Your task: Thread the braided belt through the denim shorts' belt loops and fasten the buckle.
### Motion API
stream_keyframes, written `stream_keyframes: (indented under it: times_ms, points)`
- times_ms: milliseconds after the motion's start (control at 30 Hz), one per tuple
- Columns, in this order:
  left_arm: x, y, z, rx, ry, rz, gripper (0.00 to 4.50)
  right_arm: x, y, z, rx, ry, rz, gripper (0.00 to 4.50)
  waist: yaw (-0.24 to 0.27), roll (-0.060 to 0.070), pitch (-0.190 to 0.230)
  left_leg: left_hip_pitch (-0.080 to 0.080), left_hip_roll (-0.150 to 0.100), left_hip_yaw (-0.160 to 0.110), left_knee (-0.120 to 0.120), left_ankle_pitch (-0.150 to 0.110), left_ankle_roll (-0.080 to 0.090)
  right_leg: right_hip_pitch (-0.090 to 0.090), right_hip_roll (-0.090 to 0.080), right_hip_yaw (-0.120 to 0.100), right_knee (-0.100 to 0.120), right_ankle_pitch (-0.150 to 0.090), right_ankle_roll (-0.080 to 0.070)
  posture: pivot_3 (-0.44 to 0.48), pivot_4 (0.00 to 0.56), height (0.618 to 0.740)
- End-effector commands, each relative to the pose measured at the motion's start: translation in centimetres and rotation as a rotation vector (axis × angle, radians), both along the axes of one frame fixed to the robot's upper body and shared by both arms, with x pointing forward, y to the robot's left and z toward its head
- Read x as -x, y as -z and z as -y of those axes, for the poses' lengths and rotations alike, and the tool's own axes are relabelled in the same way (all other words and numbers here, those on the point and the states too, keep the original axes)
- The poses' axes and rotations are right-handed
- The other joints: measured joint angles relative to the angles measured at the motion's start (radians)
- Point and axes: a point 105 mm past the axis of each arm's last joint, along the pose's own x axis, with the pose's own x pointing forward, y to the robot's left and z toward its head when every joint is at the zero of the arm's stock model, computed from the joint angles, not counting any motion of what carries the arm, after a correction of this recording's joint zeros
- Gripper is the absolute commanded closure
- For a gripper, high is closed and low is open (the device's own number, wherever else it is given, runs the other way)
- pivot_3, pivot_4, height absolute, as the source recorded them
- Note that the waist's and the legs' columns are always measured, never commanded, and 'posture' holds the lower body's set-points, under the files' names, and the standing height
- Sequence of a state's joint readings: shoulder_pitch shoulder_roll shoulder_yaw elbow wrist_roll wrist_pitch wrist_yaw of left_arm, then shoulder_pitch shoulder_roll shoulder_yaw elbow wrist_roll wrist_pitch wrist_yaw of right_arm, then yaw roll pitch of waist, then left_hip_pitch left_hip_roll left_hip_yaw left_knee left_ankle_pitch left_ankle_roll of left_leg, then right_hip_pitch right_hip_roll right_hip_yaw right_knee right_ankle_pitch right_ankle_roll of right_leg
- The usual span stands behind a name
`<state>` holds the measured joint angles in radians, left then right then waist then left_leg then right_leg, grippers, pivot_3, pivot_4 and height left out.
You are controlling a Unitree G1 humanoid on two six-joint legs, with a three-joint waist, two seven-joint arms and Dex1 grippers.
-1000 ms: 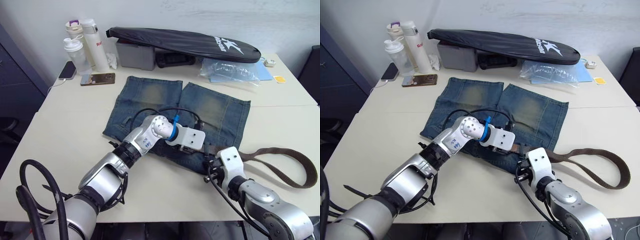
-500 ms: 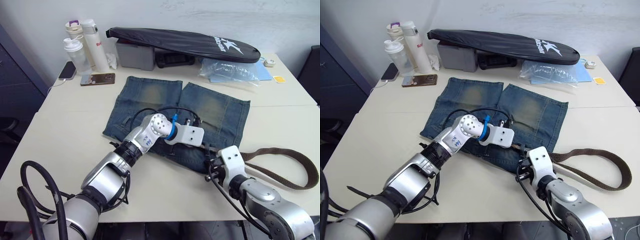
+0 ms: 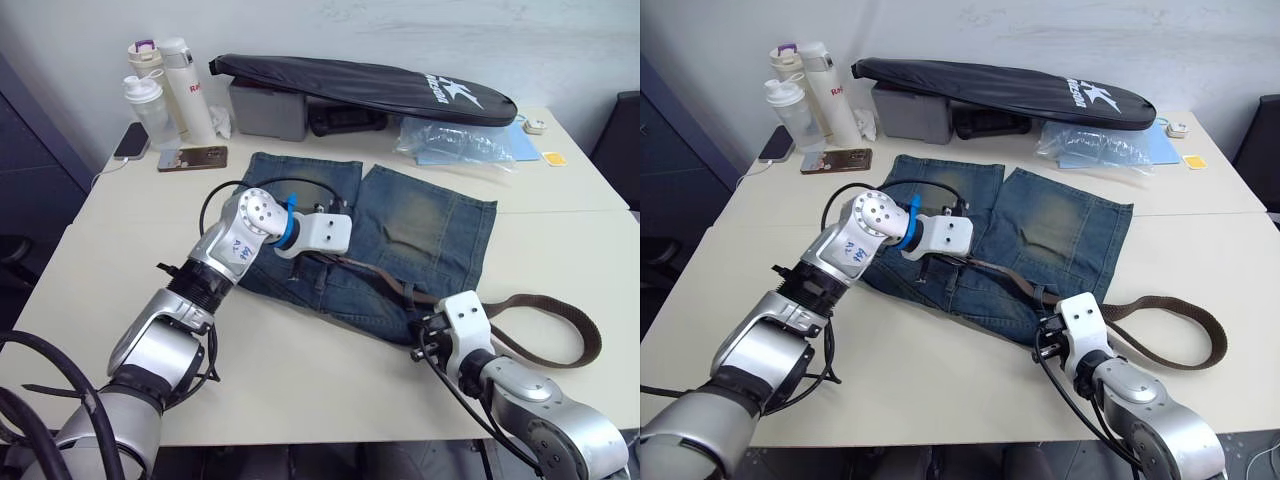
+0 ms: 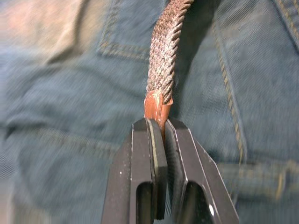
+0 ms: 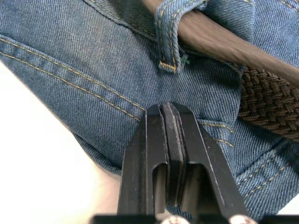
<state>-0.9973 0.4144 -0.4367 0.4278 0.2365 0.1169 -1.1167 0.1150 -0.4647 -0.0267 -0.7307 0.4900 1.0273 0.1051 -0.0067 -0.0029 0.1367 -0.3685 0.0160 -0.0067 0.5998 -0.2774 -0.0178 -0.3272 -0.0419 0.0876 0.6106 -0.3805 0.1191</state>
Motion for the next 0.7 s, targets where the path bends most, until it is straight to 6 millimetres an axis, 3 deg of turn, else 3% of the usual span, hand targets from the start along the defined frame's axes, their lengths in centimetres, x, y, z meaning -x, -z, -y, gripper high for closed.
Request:
stream_keyframes:
  times_ms: [33, 100, 233, 333, 467, 500, 667, 700]
  points:
    - [0.6, -0.6, 0.5, 0.055, 0.006, -0.002, 4.49, 0.2, 1.7, 1.3, 0.042, 0.043, -0.079, 4.50, 0.000, 0.000, -0.001, 0.000, 0.000, 0.000, 0.000, 0.000, 0.000, 0.000, 0.000, 0.000, 0.000, 0.000, 0.000, 0.000, 0.150, 0.740]
    - [1.6, -0.8, 1.0, 0.112, 0.025, -0.070, 4.49, 0.0, 1.6, 1.3, 0.044, 0.038, -0.076, 4.50, 0.000, 0.000, -0.001, 0.000, 0.000, 0.000, 0.000, 0.000, 0.000, 0.000, 0.000, 0.000, 0.000, 0.000, 0.000, 0.000, 0.150, 0.740]
    - [2.7, -1.0, 0.5, 0.112, 0.028, -0.164, 2.92, -0.1, 1.4, 1.4, 0.049, 0.031, -0.073, 4.50, 0.000, 0.000, -0.001, 0.000, 0.000, -0.001, 0.000, 0.000, 0.000, 0.000, -0.001, 0.000, 0.000, 0.000, 0.000, 0.000, 0.150, 0.740]
    - [2.8, -1.4, -0.7, 0.095, 0.011, -0.178, 2.06, -0.1, 1.2, 1.5, 0.054, 0.021, -0.067, 4.50, 0.000, 0.001, -0.002, 0.000, 0.000, -0.001, 0.000, 0.000, 0.000, 0.000, -0.001, 0.000, 0.000, 0.000, 0.000, 0.000, 0.150, 0.740]
    - [2.4, -2.6, -2.1, 0.088, -0.019, -0.172, 0.29, -0.4, -0.3, 1.3, 0.074, -0.031, -0.005, 4.50, 0.003, 0.002, -0.002, 0.000, 0.000, -0.001, 0.000, 0.000, 0.000, 0.000, -0.001, 0.000, 0.000, 0.000, 0.000, 0.000, 0.150, 0.740]
    - [2.3, -2.8, -2.4, 0.093, -0.025, -0.173, 0.10, -0.3, -0.9, 1.1, 0.089, -0.069, 0.018, 4.50, 0.004, 0.002, -0.002, -0.001, 0.000, -0.002, 0.000, 0.000, 0.000, 0.000, -0.001, -0.001, 0.000, 0.000, 0.000, 0.000, 0.150, 0.740]
    - [2.1, -4.1, -3.1, 0.171, -0.042, -0.225, 0.10, 0.5, -3.8, 0.6, 0.165, -0.213, 0.118, 4.50, 0.004, 0.002, -0.002, -0.003, -0.002, -0.003, 0.000, 0.000, 0.000, 0.000, -0.002, -0.002, -0.002, 0.000, 0.000, 0.000, 0.150, 0.740]
    - [2.1, -4.2, -3.1, 0.188, -0.045, -0.240, 0.03, 0.6, -4.3, 0.3, 0.168, -0.242, 0.141, 4.18, 0.003, 0.002, -0.002, -0.003, -0.002, -0.003, 0.000, 0.000, 0.001, 0.000, -0.002, -0.002, -0.002, 0.000, 0.000, 0.000, 0.150, 0.740]
